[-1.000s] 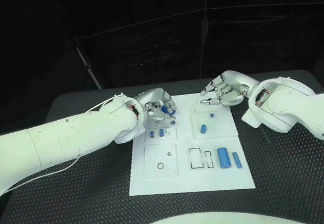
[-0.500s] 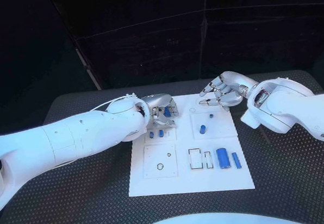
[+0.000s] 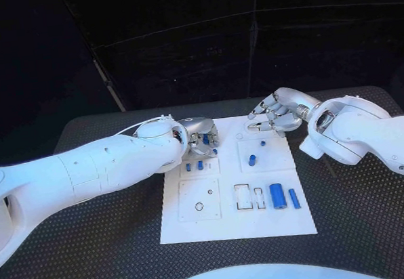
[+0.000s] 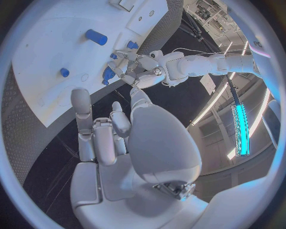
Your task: Assemble the parts on the task board
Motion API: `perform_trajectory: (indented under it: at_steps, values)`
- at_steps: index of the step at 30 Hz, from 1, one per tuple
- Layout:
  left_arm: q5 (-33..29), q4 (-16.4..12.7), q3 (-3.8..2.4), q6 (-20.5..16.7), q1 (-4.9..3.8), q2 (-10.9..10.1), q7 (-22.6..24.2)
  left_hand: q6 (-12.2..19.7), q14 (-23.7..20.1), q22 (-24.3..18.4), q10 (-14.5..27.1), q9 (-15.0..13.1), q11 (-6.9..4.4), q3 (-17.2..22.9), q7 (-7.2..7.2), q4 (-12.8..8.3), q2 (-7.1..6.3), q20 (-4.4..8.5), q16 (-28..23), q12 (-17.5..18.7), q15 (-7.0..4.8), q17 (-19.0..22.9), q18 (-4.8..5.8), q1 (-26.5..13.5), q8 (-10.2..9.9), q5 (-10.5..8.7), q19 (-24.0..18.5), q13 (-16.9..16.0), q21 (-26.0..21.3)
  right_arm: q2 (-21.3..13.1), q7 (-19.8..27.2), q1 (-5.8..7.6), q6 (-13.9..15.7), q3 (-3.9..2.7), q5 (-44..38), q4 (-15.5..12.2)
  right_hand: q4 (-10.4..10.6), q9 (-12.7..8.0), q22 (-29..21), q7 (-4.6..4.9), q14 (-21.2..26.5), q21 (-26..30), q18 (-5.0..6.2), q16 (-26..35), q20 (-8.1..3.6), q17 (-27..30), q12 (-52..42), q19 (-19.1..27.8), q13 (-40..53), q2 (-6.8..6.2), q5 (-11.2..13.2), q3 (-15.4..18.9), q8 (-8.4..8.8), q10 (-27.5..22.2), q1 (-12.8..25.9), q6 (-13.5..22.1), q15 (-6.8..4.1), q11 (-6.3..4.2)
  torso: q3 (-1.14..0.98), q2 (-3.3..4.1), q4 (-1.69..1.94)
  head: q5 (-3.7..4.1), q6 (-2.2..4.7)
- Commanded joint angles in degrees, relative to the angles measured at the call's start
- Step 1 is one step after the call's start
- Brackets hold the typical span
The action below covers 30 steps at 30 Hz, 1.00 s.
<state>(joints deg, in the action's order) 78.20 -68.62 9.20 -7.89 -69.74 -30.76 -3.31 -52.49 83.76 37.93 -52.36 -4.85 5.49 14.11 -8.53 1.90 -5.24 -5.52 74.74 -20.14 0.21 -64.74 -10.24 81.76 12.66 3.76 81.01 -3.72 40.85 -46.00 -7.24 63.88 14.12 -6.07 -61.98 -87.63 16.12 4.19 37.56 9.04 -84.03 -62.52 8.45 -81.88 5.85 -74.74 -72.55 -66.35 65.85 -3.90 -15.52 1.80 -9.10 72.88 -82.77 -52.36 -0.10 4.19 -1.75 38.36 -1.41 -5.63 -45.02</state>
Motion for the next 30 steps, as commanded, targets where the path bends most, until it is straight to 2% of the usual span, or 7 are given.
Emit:
perform_trajectory:
  at_steps: [1, 13, 30]
  values:
    - [1.03, 0.32, -0.04, 1.12, -0.06, 0.3, -0.82, -0.76, 1.91, 0.42, -0.72, 0.21, 0.0, 0.86, -0.02, -0.07, 1.01, 0.06, 0.28, 0.32, -0.1, 0.12, 0.98, 0.11, -0.3, 0.3, 0.32, 0.11, 0.58, 0.05, 0.44, 0.11, -0.26, -0.04, 0.14, -0.16, 0.15, -0.07, -0.09, -0.05, -2.53, 0.29, 0.66, 0.31, -0.18, -0.01, 0.16, 0.02, -0.06, 0.03, -0.23, 0.32, -0.36, -0.29, 0.73, -0.03, -0.32, -0.15, 0.01, -0.06, 0.04, -0.05, -0.08]
    - [1.04, 0.74, -0.04, 2.77, -0.05, 0.88, -1.06, -3.65, 1.77, 4.0, -4.41, 0.8, -0.59, 3.69, 0.36, -0.06, 1.4, 0.34, 0.44, 0.64, -0.53, 1.24, 1.41, -0.64, -0.68, 0.24, 0.85, 0.06, 3.87, 0.18, 0.43, 0.11, -0.4, -0.04, 0.14, -0.14, 0.16, -0.07, -0.05, -0.05, -2.54, 0.28, 0.66, 0.31, -0.18, -0.03, 0.13, -0.01, -0.02, 0.05, -0.24, 0.32, -0.37, -0.26, 0.74, -0.04, -0.32, -0.16, 0.02, -0.05, 0.06, -0.1, -0.34]
    - [1.03, 0.75, -0.04, 4.45, -0.01, 1.25, -1.29, -6.2, 1.63, 6.21, -7.78, 0.98, -1.0, 6.69, 0.42, -0.37, 1.57, 0.67, 0.57, 2.02, -0.88, 2.51, 1.7, -1.21, -1.37, 0.08, 0.92, 0.03, 5.76, 0.35, 0.53, 0.11, -0.51, -0.04, 0.14, -0.03, 0.21, -0.05, -0.08, -0.07, -2.54, 0.31, 0.66, 0.31, -0.18, -0.05, 0.05, -0.01, 0.06, 0.16, -0.25, 0.32, -0.45, -0.19, 0.82, -0.11, -0.32, -0.16, -0.01, -0.07, 0.09, -0.22, -0.71]
